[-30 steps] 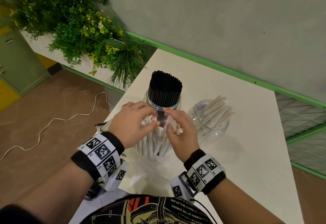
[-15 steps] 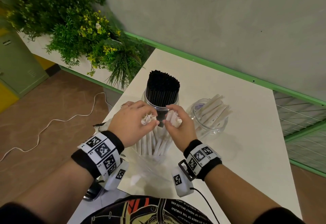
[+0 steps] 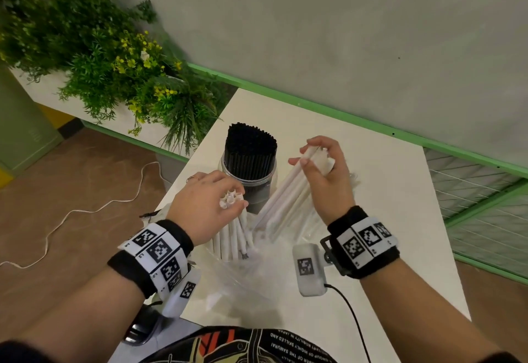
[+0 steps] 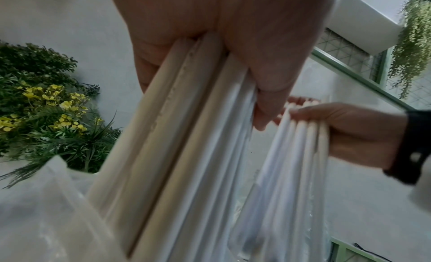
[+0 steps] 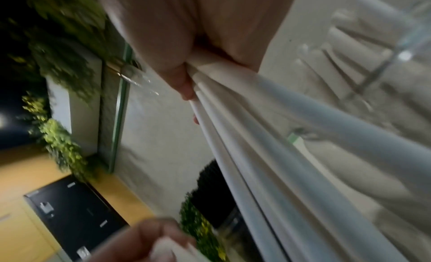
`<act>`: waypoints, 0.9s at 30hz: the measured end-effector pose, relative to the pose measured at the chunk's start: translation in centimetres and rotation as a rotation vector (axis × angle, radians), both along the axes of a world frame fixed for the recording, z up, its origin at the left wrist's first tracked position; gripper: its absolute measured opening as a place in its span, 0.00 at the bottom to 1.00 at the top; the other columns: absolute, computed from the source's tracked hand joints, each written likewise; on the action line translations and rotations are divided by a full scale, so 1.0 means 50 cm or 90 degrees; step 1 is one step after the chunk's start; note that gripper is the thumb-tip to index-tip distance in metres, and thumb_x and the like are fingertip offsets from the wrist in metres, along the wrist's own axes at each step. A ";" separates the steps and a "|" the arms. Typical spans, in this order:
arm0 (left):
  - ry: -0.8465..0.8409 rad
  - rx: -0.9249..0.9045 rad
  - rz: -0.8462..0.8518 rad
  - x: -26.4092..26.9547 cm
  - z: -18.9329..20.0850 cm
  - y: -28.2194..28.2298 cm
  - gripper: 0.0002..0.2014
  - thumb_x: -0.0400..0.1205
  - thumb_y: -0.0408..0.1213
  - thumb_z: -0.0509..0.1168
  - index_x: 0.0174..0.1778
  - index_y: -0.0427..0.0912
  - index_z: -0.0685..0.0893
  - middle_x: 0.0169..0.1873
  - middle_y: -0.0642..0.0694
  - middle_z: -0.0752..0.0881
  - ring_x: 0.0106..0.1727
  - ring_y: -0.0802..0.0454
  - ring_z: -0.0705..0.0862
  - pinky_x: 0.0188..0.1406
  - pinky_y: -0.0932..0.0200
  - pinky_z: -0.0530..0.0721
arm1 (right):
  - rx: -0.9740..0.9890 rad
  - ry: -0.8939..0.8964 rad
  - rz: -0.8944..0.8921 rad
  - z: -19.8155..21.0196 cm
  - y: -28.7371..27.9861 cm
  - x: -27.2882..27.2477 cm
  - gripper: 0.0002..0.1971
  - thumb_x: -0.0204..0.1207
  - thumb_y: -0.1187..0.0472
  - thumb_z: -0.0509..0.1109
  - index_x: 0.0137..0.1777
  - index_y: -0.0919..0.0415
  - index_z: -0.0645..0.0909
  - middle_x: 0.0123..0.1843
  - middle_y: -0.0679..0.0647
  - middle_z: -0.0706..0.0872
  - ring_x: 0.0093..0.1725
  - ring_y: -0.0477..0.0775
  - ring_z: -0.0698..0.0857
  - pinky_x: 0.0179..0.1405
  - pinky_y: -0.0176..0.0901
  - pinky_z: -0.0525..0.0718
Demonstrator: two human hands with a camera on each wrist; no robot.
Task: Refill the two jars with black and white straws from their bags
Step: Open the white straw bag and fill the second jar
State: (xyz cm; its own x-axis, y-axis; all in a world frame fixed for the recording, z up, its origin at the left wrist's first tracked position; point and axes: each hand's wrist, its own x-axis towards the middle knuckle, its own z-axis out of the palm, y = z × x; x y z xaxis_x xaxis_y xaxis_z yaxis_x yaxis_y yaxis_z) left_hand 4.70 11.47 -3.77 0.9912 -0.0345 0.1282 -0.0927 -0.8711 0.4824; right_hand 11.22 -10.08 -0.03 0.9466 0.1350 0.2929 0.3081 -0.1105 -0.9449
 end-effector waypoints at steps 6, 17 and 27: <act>-0.002 0.001 -0.008 0.006 0.001 0.001 0.25 0.71 0.67 0.49 0.51 0.59 0.83 0.53 0.61 0.82 0.55 0.51 0.76 0.51 0.59 0.66 | 0.114 -0.066 -0.077 0.116 -0.070 0.014 0.17 0.80 0.77 0.61 0.53 0.51 0.74 0.52 0.54 0.79 0.52 0.59 0.90 0.56 0.61 0.85; -0.020 -0.004 -0.012 0.003 0.004 -0.002 0.25 0.70 0.67 0.49 0.50 0.60 0.83 0.52 0.61 0.82 0.53 0.53 0.74 0.50 0.58 0.66 | 0.046 -0.114 -0.231 0.128 -0.116 0.059 0.22 0.77 0.74 0.60 0.53 0.42 0.75 0.56 0.52 0.80 0.55 0.55 0.89 0.59 0.68 0.83; -0.025 0.002 -0.010 -0.005 0.004 -0.004 0.25 0.70 0.67 0.49 0.51 0.59 0.83 0.52 0.60 0.83 0.52 0.55 0.72 0.50 0.58 0.65 | 0.017 -0.130 -0.283 0.043 -0.104 0.043 0.22 0.79 0.73 0.58 0.54 0.40 0.73 0.59 0.49 0.79 0.56 0.47 0.87 0.56 0.45 0.84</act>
State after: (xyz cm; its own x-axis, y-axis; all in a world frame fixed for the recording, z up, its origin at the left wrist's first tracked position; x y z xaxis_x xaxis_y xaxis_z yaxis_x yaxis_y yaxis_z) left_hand 4.44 11.25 -3.56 0.9846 -0.0511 0.1670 -0.1259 -0.8705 0.4759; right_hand 13.35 -15.30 2.12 0.8340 -0.2788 0.4761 0.4157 -0.2499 -0.8745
